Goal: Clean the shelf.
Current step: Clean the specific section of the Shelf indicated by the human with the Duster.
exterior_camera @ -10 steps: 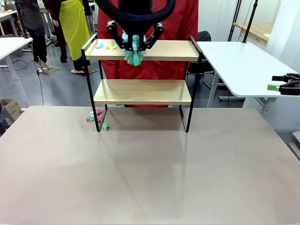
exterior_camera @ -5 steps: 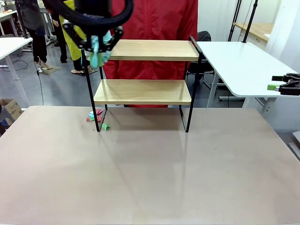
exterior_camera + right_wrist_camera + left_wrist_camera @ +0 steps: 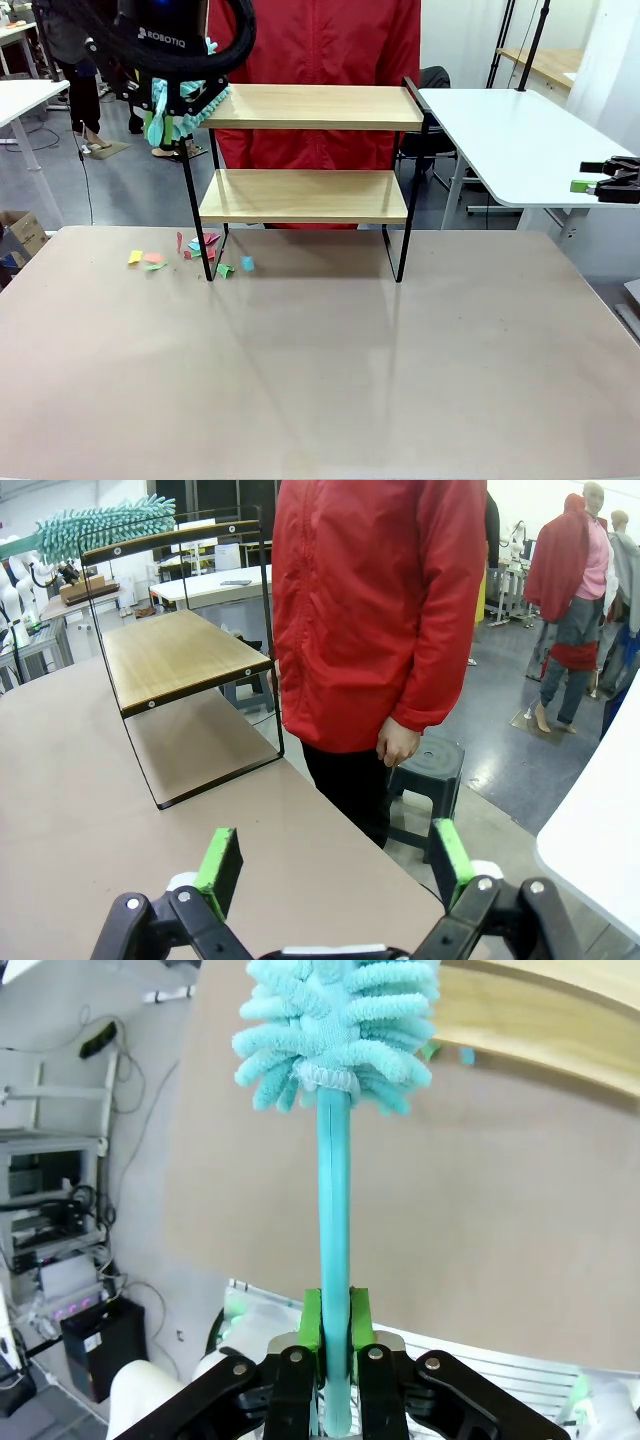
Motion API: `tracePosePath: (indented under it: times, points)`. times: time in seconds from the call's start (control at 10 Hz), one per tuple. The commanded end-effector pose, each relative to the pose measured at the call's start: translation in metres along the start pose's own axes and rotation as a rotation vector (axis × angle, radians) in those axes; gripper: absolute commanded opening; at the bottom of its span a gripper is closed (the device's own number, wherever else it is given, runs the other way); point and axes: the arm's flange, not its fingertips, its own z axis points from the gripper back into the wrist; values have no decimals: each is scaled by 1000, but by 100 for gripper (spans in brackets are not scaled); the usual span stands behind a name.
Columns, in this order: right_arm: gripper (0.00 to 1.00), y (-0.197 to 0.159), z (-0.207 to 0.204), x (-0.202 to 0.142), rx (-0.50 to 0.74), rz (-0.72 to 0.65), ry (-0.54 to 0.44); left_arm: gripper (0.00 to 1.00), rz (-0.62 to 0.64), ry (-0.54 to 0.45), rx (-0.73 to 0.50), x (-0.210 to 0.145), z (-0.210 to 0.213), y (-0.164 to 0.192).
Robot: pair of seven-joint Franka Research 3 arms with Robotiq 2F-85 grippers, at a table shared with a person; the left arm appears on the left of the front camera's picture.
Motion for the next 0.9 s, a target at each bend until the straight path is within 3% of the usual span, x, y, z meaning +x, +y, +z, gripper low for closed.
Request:
tracePosePath:
  times: [0.0, 0.1, 0.5, 0.8]
  points:
    - [100, 2, -1, 9, -14, -9, 13, 13, 46, -67, -79, -3, 2, 8]
    - [100, 2, -1, 9, -14, -9, 13, 13, 0, 0, 0, 0, 0, 0]
    - [100, 2, -1, 9, -14, -9, 13, 13, -11, -11, -20, 0, 1, -7]
    - [100, 2, -1, 9, -14, -9, 13, 13, -87, -144, -152, -8, 5, 45]
